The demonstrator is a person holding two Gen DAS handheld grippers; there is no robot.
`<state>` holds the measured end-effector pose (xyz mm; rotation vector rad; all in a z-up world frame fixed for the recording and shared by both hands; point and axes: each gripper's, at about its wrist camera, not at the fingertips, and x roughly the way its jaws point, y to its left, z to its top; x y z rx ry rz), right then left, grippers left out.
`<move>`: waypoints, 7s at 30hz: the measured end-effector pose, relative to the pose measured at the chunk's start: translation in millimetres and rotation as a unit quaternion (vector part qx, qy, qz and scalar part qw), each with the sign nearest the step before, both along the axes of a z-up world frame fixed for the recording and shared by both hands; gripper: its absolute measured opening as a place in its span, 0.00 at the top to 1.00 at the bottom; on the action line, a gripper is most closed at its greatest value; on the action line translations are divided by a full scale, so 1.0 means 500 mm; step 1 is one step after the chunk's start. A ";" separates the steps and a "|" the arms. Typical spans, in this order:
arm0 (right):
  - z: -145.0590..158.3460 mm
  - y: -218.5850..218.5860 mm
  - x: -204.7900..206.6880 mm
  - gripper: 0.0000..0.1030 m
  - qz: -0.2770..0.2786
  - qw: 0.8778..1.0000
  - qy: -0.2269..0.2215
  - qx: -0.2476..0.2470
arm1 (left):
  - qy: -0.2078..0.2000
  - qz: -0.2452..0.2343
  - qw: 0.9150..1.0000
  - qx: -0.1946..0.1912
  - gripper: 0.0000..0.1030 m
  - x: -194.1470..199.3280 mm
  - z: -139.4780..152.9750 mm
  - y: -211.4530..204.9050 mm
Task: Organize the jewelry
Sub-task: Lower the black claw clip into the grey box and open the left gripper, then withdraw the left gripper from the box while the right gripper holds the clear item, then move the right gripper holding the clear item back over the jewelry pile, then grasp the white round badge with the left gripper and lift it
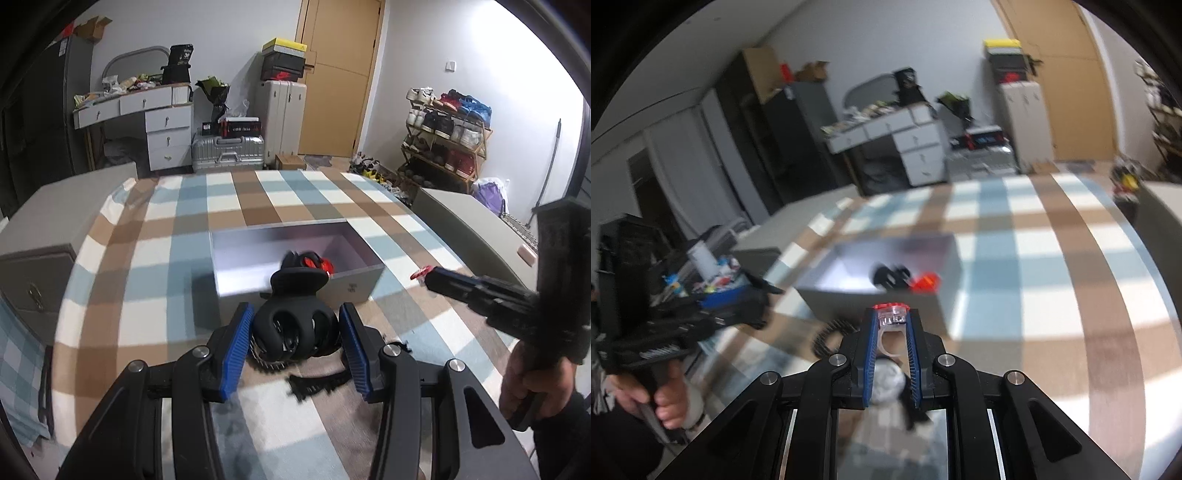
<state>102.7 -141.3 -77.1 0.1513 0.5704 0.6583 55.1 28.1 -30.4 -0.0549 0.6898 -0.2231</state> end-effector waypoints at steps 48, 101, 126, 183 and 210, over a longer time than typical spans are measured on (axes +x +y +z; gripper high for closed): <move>-0.039 0.070 0.275 0.85 0.050 0.996 0.069 0.027 | 0.084 -0.063 0.994 -0.033 0.59 0.235 -0.059 -0.046; -0.005 0.039 -0.014 0.08 0.023 0.999 0.012 0.037 | -0.037 0.128 0.991 -0.026 0.01 -0.031 -0.036 0.086; -0.092 0.161 0.051 0.11 0.031 0.995 0.081 -0.053 | 0.014 0.136 0.990 -0.039 0.01 -0.059 -0.095 0.147; -0.100 -0.080 0.018 0.95 -0.027 0.997 0.061 0.045 | 0.067 -0.062 0.996 0.020 0.02 0.021 -0.097 -0.098; -0.118 -0.122 0.019 0.95 -0.021 0.993 0.063 0.100 | 0.125 -0.105 0.986 0.036 0.64 0.058 -0.138 -0.163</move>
